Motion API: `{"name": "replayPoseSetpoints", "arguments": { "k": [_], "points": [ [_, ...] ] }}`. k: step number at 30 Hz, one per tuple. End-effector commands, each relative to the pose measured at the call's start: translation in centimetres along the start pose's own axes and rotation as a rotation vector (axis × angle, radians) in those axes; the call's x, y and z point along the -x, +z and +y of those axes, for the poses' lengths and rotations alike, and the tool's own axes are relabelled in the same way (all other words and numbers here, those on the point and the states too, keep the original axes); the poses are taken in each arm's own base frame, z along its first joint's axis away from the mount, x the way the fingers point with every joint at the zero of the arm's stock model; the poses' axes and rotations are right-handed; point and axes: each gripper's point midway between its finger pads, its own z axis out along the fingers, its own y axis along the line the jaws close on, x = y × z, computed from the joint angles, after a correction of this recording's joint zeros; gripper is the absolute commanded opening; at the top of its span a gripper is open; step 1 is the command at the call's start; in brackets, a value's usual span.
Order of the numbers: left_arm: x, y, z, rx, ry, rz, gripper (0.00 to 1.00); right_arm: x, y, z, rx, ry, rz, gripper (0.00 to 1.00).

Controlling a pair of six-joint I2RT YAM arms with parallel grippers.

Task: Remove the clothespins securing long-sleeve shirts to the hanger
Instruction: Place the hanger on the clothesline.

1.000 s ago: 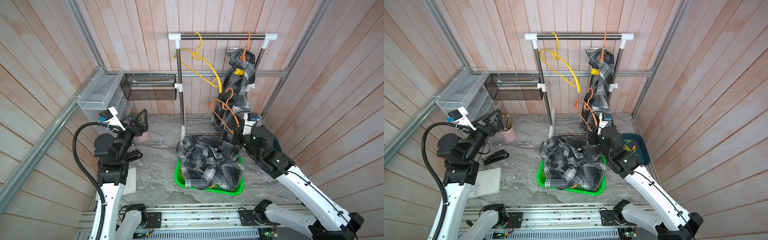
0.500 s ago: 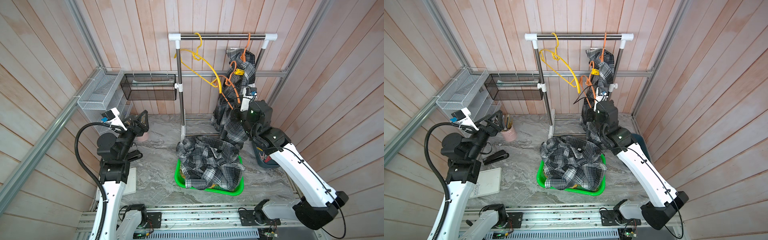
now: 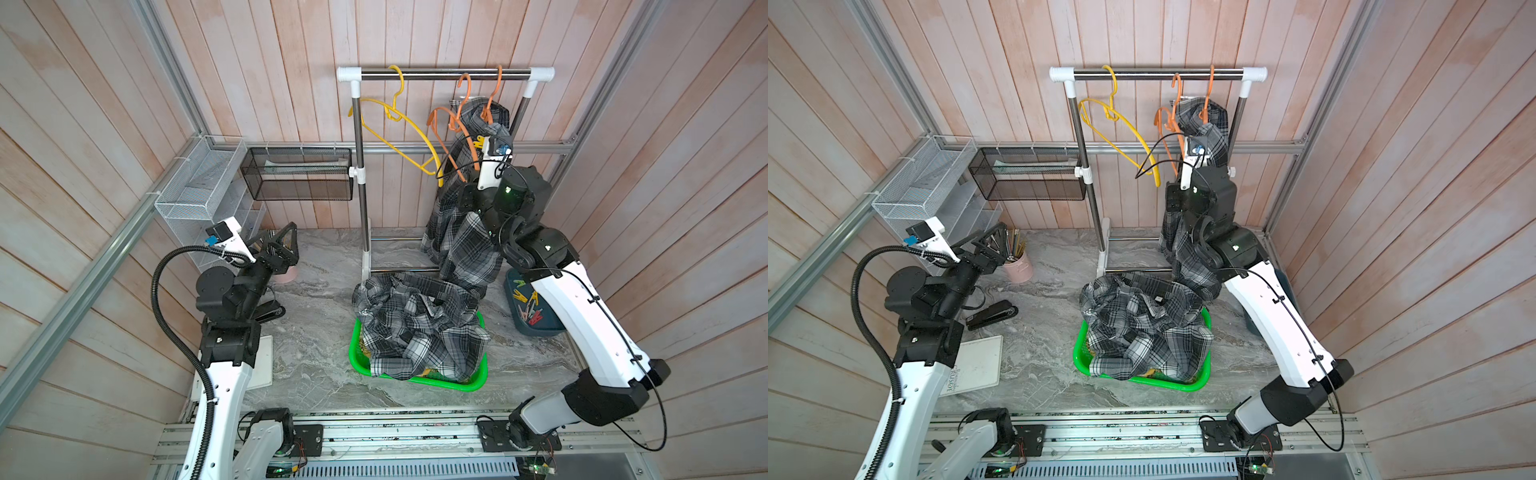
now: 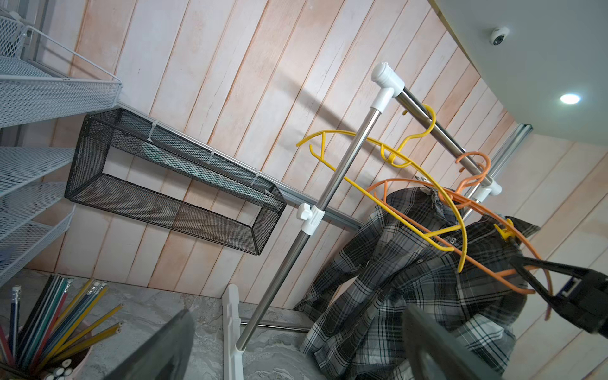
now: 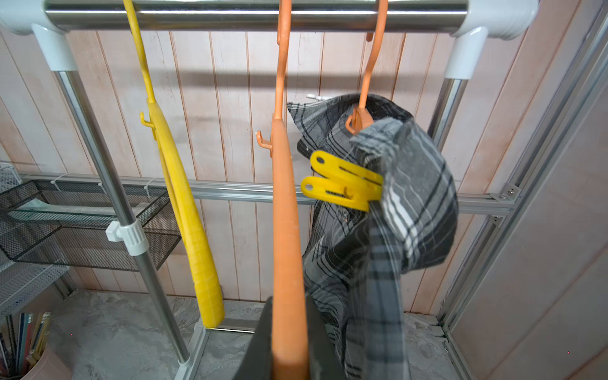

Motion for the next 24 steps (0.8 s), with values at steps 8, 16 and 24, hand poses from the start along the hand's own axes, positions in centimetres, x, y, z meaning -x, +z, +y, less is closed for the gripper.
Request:
{"name": "replayPoseSetpoints", "arguments": {
  "k": [8,16,24],
  "points": [
    [-0.1,-0.2,0.3,0.011,0.021,-0.008,1.0,3.8,1.5,1.2,0.018,-0.04,-0.081,0.0],
    [-0.3,-0.3,0.4,0.013,0.016,-0.003,1.0,1.9,5.0,3.0,0.019,-0.083,-0.012,0.0],
    [-0.6,-0.3,0.6,0.016,0.018,0.0,1.0,-0.8,6.8,4.9,0.082,-0.054,0.048,0.0]
  ]
}}
